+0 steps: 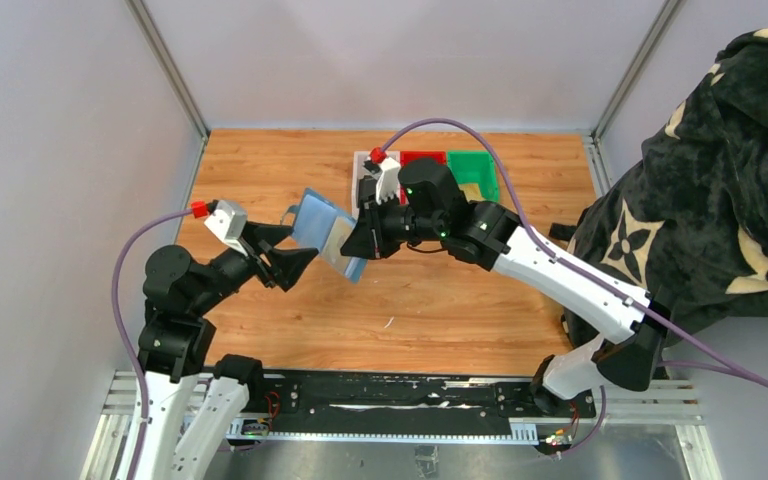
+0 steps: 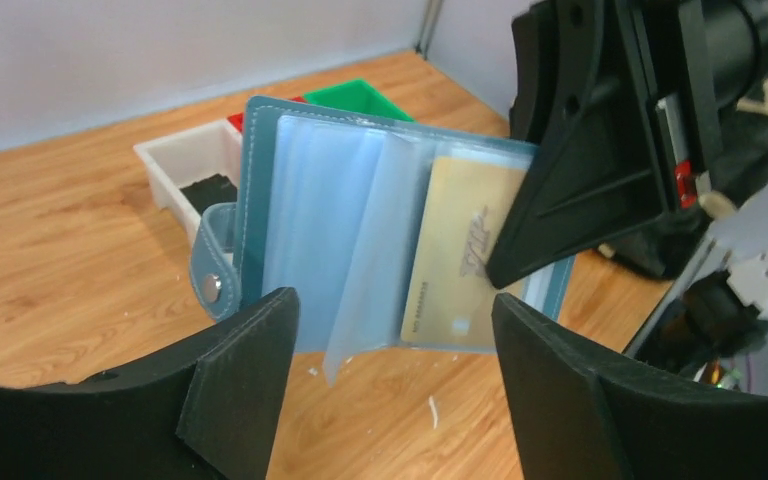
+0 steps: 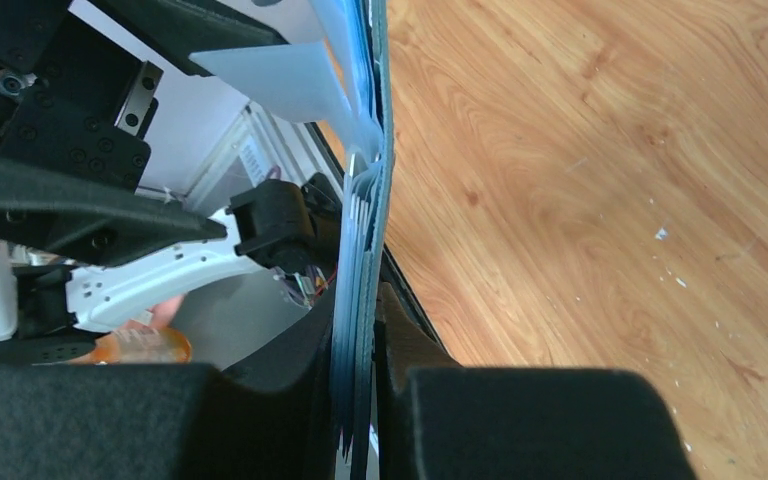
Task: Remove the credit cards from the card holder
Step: Remove the credit card from the card holder.
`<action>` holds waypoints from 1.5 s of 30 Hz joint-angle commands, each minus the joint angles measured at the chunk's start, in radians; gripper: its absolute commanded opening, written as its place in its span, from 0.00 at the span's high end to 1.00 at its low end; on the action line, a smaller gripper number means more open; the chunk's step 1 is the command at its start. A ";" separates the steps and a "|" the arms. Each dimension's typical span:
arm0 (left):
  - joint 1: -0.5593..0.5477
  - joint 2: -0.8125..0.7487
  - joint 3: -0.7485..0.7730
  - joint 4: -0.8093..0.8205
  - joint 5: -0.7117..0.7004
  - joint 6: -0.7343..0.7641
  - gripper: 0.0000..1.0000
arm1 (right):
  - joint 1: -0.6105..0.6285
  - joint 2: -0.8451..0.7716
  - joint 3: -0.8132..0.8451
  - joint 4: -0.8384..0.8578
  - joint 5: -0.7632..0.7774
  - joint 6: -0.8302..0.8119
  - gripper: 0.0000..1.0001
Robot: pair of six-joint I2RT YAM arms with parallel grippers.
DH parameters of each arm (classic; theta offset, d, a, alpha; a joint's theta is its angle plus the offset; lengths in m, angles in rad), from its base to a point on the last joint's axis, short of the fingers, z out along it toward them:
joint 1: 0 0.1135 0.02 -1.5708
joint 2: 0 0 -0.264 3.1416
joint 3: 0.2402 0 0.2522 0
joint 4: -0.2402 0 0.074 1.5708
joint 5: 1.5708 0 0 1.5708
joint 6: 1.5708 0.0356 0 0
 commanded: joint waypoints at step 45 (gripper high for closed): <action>0.017 0.119 0.036 0.233 0.135 -0.580 0.80 | -0.032 -0.190 -0.234 0.510 -0.249 0.167 1.00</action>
